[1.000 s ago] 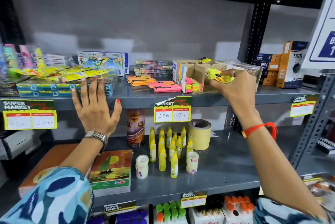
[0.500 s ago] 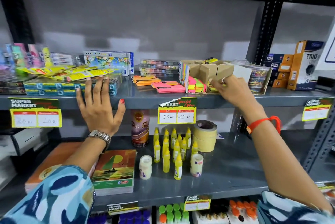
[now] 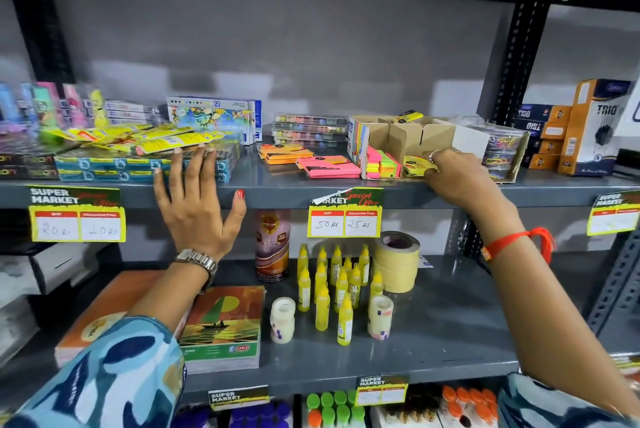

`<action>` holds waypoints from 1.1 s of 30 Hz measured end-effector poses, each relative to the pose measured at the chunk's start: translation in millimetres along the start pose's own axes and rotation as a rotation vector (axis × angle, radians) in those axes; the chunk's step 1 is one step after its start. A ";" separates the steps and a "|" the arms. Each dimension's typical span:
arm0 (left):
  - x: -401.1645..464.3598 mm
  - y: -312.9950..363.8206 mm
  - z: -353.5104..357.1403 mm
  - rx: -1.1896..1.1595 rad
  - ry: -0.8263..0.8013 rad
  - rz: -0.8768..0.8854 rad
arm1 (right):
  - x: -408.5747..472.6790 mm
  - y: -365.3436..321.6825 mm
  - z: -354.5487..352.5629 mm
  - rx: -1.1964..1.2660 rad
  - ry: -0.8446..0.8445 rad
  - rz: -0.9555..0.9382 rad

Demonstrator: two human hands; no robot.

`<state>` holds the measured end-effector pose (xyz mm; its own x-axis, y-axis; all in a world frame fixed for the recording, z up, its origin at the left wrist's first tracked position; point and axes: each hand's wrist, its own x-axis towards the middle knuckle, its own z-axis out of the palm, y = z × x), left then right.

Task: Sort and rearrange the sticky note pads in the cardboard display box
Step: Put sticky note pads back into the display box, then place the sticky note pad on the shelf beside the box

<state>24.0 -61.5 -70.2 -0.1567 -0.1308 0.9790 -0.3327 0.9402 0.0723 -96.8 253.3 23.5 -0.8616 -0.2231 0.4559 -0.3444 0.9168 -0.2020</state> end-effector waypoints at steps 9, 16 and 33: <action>0.0 0.2 1.1 0.000 0.010 -0.004 | -35.9 -111.4 -8.8 0.278 0.344 -0.442; 0.7 -1.1 -2.9 0.009 -0.035 0.013 | -1.3 -152.6 -15.5 -0.051 -0.216 -0.344; 0.5 -1.5 -1.2 -0.038 -0.010 0.008 | -3.0 -164.8 -25.1 -0.052 -0.591 -0.319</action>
<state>25.4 -62.6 -69.6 -0.1686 -0.1260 0.9776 -0.2955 0.9526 0.0719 -28.1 111.2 77.2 -0.7848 -0.6160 -0.0674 -0.6104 0.7873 -0.0875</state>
